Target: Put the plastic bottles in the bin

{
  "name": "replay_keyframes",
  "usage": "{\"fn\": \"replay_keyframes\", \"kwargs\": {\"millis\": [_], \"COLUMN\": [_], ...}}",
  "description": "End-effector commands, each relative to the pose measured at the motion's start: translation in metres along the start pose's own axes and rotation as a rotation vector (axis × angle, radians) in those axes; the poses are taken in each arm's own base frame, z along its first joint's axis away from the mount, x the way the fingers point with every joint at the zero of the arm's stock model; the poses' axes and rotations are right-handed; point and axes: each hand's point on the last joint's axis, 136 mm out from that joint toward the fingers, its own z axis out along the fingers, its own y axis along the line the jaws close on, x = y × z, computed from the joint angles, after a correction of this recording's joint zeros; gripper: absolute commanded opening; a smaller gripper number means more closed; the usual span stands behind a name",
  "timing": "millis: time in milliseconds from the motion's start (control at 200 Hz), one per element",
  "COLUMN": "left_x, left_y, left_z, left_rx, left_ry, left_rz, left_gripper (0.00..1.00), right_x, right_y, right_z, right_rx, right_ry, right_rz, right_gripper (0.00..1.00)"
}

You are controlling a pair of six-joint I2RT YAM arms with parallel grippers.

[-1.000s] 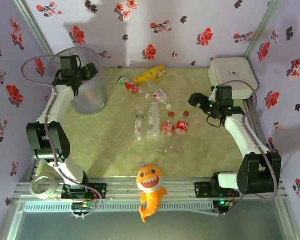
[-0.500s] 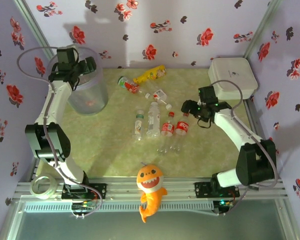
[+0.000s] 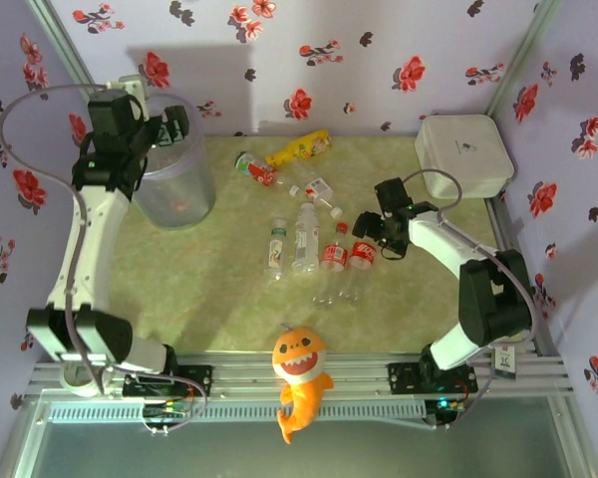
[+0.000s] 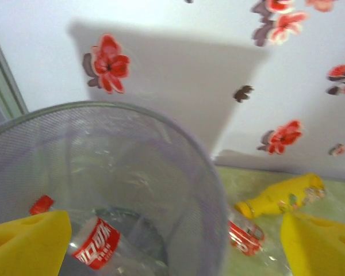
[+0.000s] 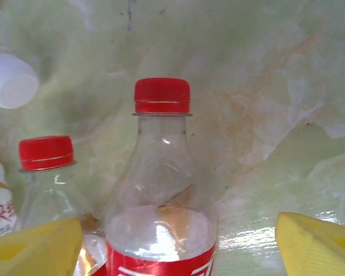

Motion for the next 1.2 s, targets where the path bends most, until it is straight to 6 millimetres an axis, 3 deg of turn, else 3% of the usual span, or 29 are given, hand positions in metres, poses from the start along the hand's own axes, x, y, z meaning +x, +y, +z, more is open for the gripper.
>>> {"fn": "replay_keyframes", "kwargs": {"millis": [0,170,330,595,960,1195], "left_x": [0.030,0.067,0.111,0.187,0.237,0.231], "left_y": [-0.021,-0.061,-0.099,-0.119,-0.151,-0.161], "left_z": [-0.011,-0.022,-0.016,-0.005,0.004,0.009], "left_rx": [0.050,0.219,0.378,0.399,0.429,0.440], "left_ry": [0.066,0.122,0.208,0.356,0.442,0.438], "left_rz": [0.049,-0.026,-0.119,-0.181,-0.224,-0.209], "left_gripper": [0.94,0.95,0.95,0.96,0.96,0.96], "right_x": [0.000,0.007,0.015,0.015,0.012,-0.005], "right_y": [-0.001,0.013,0.008,0.003,0.002,0.013], "right_z": [0.006,0.020,0.040,0.057,0.059,0.037], "right_rx": [0.030,-0.028,-0.005,0.028,0.036,0.014], "right_ry": [0.005,0.038,0.076,0.077,0.065,0.016], "right_rz": [0.015,0.047,0.075,0.073,0.053,0.013], "right_gripper": [0.88,0.86,0.84,0.80,0.65,0.50]}}
